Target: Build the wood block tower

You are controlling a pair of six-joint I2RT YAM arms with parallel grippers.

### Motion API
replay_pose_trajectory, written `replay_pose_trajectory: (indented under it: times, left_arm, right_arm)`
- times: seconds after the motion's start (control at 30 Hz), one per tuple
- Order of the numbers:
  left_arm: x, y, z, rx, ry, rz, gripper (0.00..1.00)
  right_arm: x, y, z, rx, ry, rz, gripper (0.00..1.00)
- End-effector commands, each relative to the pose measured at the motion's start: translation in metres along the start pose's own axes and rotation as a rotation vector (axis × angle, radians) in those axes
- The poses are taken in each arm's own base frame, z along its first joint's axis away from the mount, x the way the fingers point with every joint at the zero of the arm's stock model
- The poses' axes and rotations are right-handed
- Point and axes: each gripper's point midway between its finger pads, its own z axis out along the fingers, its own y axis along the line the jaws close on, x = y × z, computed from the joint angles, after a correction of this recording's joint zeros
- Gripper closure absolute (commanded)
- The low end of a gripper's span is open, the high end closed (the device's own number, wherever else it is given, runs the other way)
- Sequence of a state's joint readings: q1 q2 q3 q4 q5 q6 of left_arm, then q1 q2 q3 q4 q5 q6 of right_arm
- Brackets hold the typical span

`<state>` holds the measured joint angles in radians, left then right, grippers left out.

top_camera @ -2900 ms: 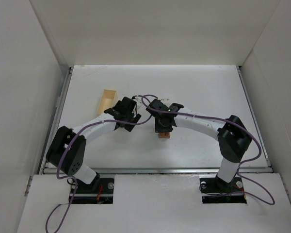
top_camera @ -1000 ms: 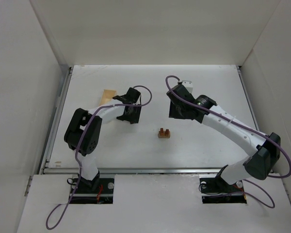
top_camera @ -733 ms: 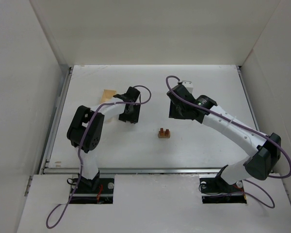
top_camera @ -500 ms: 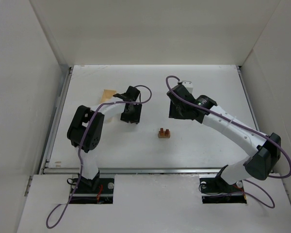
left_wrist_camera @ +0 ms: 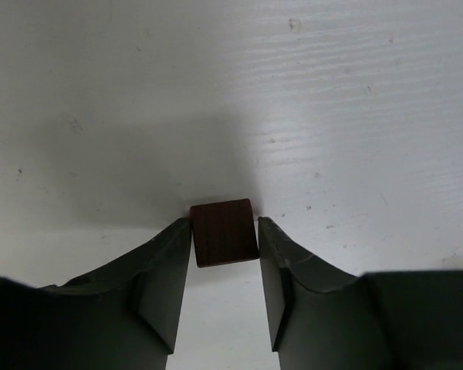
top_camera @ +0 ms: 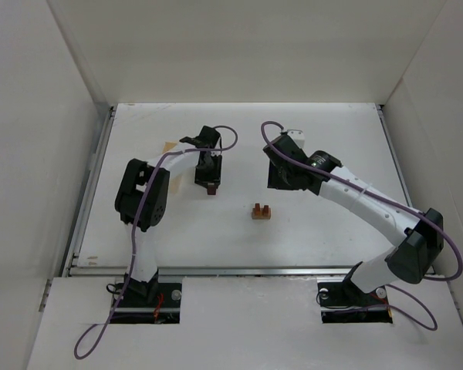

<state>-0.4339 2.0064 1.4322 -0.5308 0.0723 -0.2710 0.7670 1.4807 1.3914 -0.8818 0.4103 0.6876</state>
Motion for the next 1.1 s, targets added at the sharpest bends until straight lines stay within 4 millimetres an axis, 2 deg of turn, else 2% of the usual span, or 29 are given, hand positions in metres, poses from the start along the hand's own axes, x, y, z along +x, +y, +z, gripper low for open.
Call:
replay_pose_trajectory:
  times: [0.0,0.03,0.13,0.2,0.37,0.53,0.63,0.73,1.0,1.07]
  left_arm:
    - [0.017,0.015,0.015,-0.043,0.080,-0.005,0.66]
    - [0.023,0.017,0.017,-0.047,0.093,-0.005,0.69]
    - [0.025,0.014,0.005,-0.020,0.081,0.014,0.70]
    - [0.019,0.012,-0.006,-0.009,0.049,0.025,0.69]
    - [0.022,0.017,-0.007,-0.029,0.051,0.034,0.69]
    - [0.022,0.020,-0.011,-0.034,0.040,0.070,0.64]
    - [0.020,0.019,-0.014,-0.032,0.032,0.079,0.54]
    - [0.023,0.019,-0.014,-0.040,0.040,0.099,0.53]
    - [0.026,0.022,-0.013,-0.052,0.047,0.099,0.68]
    - [0.026,0.022,-0.013,-0.052,0.047,0.099,0.77]
  right_arm:
    - [-0.006,0.003,0.000,-0.011,-0.017,0.003,0.53]
    - [-0.006,0.003,0.000,-0.011,-0.017,0.003,0.53]
    - [-0.006,0.003,0.000,-0.011,-0.017,0.003,0.53]
    - [-0.004,0.004,0.003,-0.006,-0.011,0.000,0.53]
    - [-0.007,0.010,0.006,-0.017,-0.008,-0.007,0.53]
    - [-0.007,0.009,0.006,-0.017,-0.008,-0.016,0.53]
    - [-0.007,0.009,0.006,-0.017,-0.008,-0.016,0.53]
    - [-0.004,0.008,0.008,-0.012,-0.002,-0.020,0.53]
    - [-0.007,0.009,0.006,-0.023,-0.015,-0.013,0.53]
    - [-0.006,0.007,0.004,-0.023,-0.015,-0.013,0.53]
